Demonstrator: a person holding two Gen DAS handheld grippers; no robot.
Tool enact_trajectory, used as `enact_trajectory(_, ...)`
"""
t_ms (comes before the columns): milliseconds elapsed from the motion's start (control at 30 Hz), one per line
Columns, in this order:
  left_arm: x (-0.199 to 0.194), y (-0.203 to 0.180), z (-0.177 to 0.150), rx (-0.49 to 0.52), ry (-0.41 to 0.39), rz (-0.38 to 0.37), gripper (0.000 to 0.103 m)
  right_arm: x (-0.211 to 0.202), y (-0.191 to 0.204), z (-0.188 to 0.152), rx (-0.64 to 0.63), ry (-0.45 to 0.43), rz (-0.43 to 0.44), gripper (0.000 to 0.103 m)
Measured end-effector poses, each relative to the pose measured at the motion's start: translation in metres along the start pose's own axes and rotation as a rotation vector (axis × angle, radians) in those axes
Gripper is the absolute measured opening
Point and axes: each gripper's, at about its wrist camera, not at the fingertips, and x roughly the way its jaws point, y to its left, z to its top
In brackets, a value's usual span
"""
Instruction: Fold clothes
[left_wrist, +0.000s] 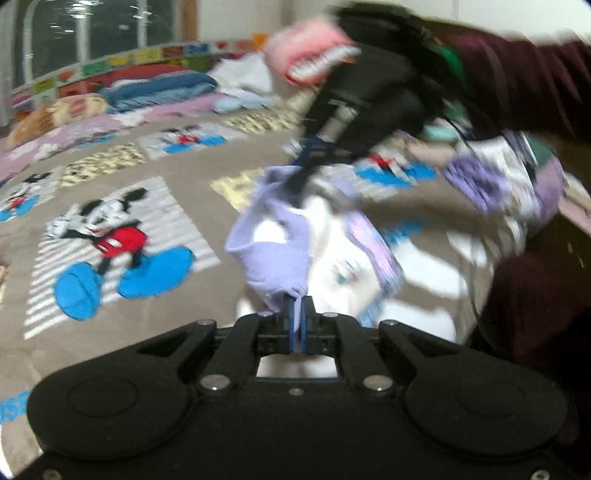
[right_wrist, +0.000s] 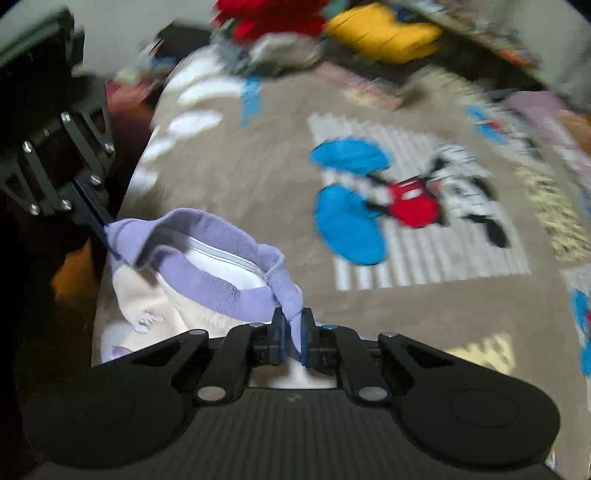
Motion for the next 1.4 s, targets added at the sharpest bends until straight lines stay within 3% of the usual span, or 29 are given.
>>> enact_trajectory(267, -0.018, 0.023, 0.068, -0.11, -0.152, 0.094, 0.001, -0.093, 0.004, -0.018, 0.149, -0.21, -0.224, 0.009)
enact_trajectory(633, 0.0, 0.048, 0.168, -0.038, -0.215, 0.171, 0.001, -0.146, -0.031, -0.023, 0.255, -0.358, -0.387, 0.009)
enact_trajectory(1167, 0.053, 0.12, 0.286, 0.0, -0.266, 0.284, 0.001, -0.17, -0.165, -0.003, 0.395, -0.494, -0.525, 0.009)
enact_trajectory(1400, 0.068, 0.151, 0.336, 0.027, -0.329, 0.364, 0.001, -0.177, -0.223, 0.023, 0.384, -0.518, -0.639, 0.009)
